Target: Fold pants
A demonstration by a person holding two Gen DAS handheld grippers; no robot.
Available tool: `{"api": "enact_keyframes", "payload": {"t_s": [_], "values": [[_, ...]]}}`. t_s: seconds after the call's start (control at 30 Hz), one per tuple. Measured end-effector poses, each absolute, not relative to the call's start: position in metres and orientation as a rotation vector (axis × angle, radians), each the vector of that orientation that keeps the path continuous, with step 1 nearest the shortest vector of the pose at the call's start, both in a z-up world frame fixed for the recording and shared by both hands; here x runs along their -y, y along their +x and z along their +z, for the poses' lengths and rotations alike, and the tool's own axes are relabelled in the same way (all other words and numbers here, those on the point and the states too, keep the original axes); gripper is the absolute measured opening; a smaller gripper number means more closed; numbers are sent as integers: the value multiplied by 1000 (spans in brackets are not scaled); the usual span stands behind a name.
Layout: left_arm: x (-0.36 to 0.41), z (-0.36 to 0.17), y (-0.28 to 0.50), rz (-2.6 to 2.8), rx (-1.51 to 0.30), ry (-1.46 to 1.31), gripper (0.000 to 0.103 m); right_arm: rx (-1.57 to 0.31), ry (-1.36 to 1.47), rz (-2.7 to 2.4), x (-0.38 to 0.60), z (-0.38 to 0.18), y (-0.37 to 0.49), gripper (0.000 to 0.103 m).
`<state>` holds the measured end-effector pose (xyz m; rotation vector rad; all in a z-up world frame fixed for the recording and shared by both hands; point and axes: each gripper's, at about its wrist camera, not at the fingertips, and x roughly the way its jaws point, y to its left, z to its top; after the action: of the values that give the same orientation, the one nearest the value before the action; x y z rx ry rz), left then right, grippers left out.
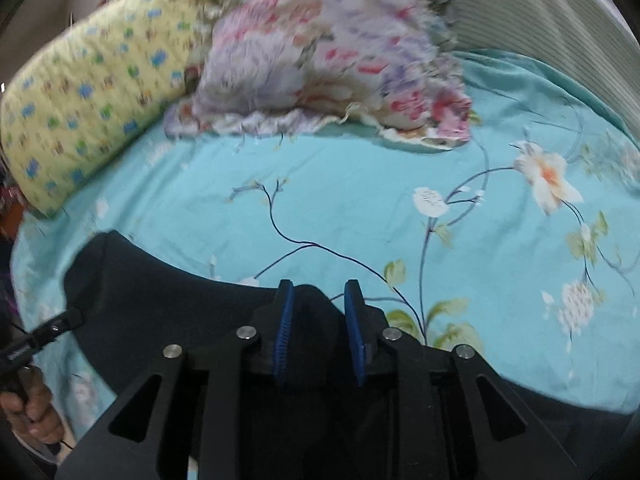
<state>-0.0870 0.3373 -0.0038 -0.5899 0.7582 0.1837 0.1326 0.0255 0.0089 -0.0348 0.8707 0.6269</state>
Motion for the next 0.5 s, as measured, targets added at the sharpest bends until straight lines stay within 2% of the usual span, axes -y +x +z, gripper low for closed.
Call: {"api": "enact_keyframes", "payload": {"t_s": [0.07, 0.13, 0.5], "values": [[-338, 6, -94, 186, -744, -586, 46, -853, 22, 616, -8, 13, 121, 42], [-336, 16, -97, 188, -734, -578, 52, -851, 73, 613, 7, 14, 109, 42], [-279, 39, -74, 60, -751, -483, 59, -879, 230, 496, 95, -4, 47, 45]]}}
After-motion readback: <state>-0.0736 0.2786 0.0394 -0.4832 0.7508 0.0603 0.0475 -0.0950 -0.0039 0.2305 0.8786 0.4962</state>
